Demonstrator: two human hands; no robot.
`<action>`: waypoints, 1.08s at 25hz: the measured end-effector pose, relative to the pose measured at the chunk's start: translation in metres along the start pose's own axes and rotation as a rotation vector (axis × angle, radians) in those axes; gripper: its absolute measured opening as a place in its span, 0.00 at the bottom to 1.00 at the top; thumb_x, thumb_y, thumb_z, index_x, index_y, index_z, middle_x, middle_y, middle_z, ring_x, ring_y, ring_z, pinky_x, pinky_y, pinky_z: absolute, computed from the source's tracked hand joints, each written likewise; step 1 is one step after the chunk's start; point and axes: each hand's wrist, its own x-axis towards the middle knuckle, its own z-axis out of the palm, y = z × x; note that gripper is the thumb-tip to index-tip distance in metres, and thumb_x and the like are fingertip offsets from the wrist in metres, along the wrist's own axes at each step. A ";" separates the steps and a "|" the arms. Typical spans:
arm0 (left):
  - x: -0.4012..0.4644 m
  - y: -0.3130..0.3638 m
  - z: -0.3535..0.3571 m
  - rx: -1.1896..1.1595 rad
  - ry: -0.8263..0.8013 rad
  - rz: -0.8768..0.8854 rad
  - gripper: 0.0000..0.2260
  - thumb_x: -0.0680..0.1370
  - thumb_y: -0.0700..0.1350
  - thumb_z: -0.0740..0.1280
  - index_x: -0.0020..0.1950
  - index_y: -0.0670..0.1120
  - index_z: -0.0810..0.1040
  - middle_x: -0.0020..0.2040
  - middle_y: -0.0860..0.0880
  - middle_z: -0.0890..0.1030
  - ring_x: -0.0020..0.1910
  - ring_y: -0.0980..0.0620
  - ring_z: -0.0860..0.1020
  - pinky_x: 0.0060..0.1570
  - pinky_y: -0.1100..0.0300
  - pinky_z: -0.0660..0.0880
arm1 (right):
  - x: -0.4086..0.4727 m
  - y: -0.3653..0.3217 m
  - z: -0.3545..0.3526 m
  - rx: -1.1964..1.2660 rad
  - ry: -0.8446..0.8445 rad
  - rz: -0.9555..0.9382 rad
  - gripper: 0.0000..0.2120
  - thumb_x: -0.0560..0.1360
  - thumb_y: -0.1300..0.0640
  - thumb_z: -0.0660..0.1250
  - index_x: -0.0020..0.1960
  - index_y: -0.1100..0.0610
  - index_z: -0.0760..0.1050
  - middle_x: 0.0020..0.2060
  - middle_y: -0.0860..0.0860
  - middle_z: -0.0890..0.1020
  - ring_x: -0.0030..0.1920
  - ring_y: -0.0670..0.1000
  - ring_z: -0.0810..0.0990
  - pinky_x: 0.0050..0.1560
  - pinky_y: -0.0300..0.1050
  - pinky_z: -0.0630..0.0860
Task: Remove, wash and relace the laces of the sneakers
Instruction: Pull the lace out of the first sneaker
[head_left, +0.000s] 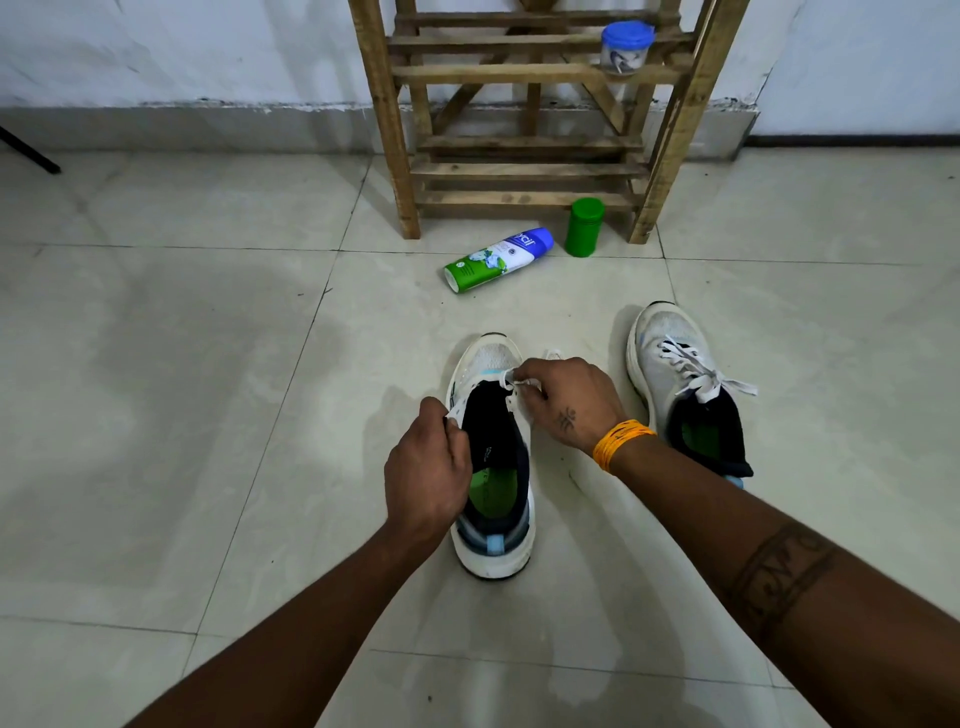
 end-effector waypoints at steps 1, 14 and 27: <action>0.000 0.000 0.000 0.001 0.000 0.001 0.07 0.84 0.44 0.58 0.46 0.46 0.63 0.33 0.47 0.72 0.29 0.46 0.70 0.32 0.55 0.61 | 0.001 0.001 0.001 -0.003 -0.020 -0.009 0.12 0.79 0.52 0.65 0.61 0.44 0.82 0.48 0.52 0.87 0.53 0.60 0.81 0.42 0.48 0.71; 0.000 -0.001 0.002 -0.004 0.008 -0.005 0.08 0.84 0.45 0.58 0.46 0.46 0.63 0.33 0.47 0.72 0.29 0.45 0.71 0.31 0.55 0.62 | 0.006 -0.003 0.005 -0.173 0.009 -0.018 0.11 0.77 0.50 0.65 0.55 0.51 0.81 0.43 0.57 0.85 0.47 0.64 0.82 0.41 0.51 0.74; 0.000 0.001 0.002 -0.013 0.005 -0.014 0.07 0.83 0.45 0.57 0.47 0.46 0.63 0.33 0.46 0.73 0.30 0.44 0.71 0.32 0.54 0.62 | 0.004 -0.003 0.001 -0.276 -0.052 -0.012 0.12 0.78 0.50 0.63 0.58 0.52 0.80 0.46 0.60 0.84 0.48 0.65 0.82 0.41 0.51 0.72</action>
